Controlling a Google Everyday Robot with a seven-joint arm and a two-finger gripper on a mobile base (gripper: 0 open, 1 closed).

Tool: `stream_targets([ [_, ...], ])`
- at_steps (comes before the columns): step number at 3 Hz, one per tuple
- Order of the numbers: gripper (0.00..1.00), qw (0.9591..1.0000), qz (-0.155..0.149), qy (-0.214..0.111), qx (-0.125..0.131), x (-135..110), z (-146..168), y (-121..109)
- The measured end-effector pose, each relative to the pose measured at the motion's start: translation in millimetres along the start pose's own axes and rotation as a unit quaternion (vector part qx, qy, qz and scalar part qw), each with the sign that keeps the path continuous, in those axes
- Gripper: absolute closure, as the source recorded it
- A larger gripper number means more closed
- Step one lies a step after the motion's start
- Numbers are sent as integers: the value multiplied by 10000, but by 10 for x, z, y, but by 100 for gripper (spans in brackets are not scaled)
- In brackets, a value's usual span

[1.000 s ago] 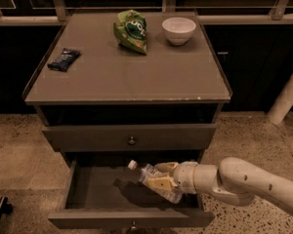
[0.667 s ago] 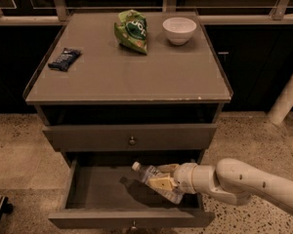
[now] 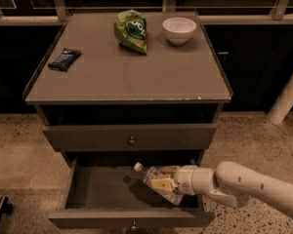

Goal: Place blue plastic bottle into middle drawer

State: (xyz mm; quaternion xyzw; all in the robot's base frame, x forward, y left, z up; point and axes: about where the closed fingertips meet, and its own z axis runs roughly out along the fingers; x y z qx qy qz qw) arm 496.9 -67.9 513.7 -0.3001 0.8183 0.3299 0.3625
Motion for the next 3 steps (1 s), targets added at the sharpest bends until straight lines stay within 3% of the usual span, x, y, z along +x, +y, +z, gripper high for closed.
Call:
stream_targets([
  [3,100,9987,214,-79,-447,208,652,-335],
])
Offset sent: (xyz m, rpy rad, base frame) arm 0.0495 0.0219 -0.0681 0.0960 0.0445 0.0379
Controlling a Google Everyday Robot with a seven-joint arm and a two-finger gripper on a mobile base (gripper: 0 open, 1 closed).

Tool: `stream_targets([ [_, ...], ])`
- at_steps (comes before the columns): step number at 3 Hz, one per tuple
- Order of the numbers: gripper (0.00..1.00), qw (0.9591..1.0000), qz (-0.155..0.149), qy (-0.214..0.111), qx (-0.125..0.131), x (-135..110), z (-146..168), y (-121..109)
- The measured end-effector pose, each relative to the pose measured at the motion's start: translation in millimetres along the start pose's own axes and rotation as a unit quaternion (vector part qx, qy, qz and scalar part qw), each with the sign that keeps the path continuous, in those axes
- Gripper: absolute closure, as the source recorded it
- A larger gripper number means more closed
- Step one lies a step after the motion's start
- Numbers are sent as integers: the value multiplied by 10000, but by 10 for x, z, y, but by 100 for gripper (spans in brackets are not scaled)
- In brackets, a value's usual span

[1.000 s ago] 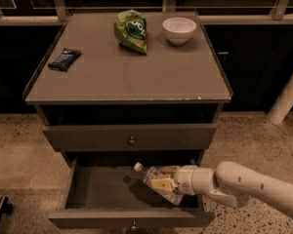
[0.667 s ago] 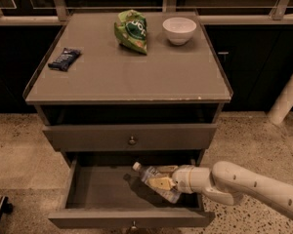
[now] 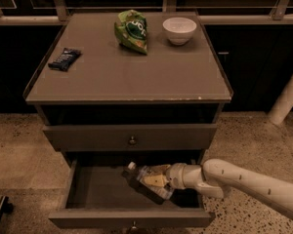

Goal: Place blue plastic bottle into middle drawer

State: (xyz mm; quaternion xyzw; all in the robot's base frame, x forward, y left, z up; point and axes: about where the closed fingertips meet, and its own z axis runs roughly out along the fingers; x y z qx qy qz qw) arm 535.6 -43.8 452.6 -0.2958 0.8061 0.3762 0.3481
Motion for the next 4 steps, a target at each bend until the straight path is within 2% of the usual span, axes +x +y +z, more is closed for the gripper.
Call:
stream_targets([
  [1,82,10000,3,-2,-7,-1,13,-4],
  [4,13,10000,3,-2,-7,-1,14,-4],
])
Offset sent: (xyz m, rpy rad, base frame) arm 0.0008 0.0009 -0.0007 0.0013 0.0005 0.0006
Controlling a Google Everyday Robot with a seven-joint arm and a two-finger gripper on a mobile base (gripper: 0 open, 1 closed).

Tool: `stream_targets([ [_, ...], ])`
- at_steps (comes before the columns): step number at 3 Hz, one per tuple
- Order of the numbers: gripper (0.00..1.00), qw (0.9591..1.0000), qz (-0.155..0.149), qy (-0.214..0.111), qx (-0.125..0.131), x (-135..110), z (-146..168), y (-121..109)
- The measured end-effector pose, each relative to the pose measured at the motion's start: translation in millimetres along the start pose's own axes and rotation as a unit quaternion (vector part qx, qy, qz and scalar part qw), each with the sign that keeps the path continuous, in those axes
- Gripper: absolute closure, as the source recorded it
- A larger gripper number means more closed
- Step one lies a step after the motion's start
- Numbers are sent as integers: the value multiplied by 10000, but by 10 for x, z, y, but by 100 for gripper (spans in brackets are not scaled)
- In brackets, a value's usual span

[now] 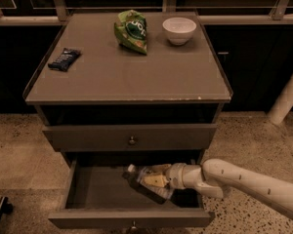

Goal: Place blue plastic bottle into middle drawer

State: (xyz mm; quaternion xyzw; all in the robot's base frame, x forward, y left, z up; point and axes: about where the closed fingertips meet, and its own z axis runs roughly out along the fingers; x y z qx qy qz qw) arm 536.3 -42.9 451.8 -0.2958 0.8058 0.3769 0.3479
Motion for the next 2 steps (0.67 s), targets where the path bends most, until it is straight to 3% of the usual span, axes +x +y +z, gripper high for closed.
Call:
stream_targets([
  [1,0,10000,0,0,-1,0,0,0],
  [2,0,10000,0,0,-1,0,1,1],
])
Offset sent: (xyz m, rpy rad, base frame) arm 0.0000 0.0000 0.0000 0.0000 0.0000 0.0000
